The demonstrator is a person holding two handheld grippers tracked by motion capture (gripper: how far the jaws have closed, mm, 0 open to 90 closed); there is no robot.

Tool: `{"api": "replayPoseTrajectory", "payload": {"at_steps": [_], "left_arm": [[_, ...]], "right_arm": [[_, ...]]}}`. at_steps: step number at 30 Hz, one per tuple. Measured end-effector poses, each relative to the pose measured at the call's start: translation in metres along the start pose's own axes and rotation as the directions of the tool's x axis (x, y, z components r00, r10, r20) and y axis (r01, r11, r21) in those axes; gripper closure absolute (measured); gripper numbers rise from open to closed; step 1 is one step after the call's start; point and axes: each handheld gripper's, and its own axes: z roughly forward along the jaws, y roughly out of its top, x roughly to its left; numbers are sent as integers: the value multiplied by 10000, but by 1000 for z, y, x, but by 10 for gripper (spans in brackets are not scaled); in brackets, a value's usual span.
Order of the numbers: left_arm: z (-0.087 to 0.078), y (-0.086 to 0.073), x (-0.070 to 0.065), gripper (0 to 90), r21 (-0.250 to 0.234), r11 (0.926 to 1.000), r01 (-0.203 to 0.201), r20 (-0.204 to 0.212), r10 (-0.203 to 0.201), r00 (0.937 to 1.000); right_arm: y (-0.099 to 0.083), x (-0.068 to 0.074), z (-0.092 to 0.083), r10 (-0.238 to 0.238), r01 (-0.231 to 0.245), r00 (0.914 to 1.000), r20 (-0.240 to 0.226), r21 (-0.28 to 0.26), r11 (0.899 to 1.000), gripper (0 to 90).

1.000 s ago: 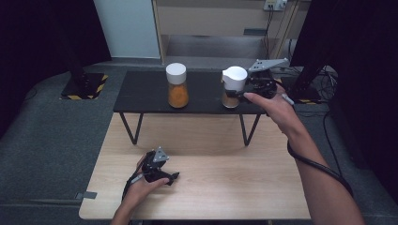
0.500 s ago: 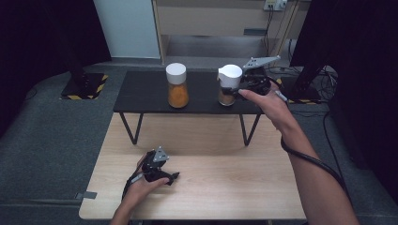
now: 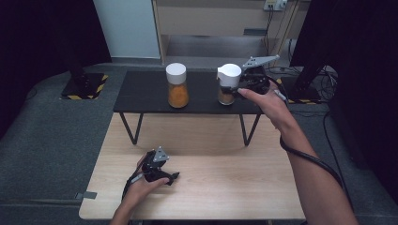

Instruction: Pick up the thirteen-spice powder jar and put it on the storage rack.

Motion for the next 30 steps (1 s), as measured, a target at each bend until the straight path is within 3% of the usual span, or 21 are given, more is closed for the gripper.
{"api": "replayPoseTrajectory", "payload": {"at_steps": [30], "left_arm": [[0, 0, 0, 0, 0, 10000, 1, -1, -1, 10000]], "right_arm": [[2, 2, 0, 21, -22, 10000, 69, 67, 10000, 310]]}}
